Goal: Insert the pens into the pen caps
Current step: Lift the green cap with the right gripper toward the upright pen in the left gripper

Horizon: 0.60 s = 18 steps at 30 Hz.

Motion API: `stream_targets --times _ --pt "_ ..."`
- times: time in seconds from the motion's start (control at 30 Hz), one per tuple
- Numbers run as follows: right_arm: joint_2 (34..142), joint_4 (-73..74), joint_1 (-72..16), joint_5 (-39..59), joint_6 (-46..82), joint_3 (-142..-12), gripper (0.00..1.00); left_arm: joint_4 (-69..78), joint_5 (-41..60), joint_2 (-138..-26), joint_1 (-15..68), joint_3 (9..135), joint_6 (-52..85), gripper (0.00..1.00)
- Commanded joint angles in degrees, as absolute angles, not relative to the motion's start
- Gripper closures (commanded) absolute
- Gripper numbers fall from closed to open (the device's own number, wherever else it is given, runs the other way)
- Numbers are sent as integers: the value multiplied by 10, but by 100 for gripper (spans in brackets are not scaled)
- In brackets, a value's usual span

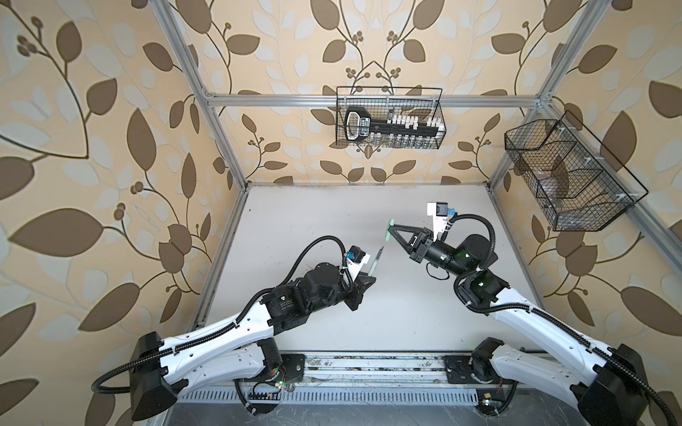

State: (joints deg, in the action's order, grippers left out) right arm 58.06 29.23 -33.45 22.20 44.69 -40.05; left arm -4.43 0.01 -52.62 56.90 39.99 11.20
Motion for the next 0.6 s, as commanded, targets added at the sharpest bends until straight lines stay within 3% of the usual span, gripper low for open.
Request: stream_targets --times 0.0,0.17,0.43,0.57 --pt "557 203 -339 185 384 -433 100 -35 -44 -532 563 428 66 100" --pt "526 149 -337 192 341 -462 100 15 -16 -535 563 431 41 100" --pt "494 149 -335 234 333 -490 100 150 258 -513 465 379 139 100" --pt "501 168 -341 256 333 -491 100 179 324 -516 445 370 164 100"
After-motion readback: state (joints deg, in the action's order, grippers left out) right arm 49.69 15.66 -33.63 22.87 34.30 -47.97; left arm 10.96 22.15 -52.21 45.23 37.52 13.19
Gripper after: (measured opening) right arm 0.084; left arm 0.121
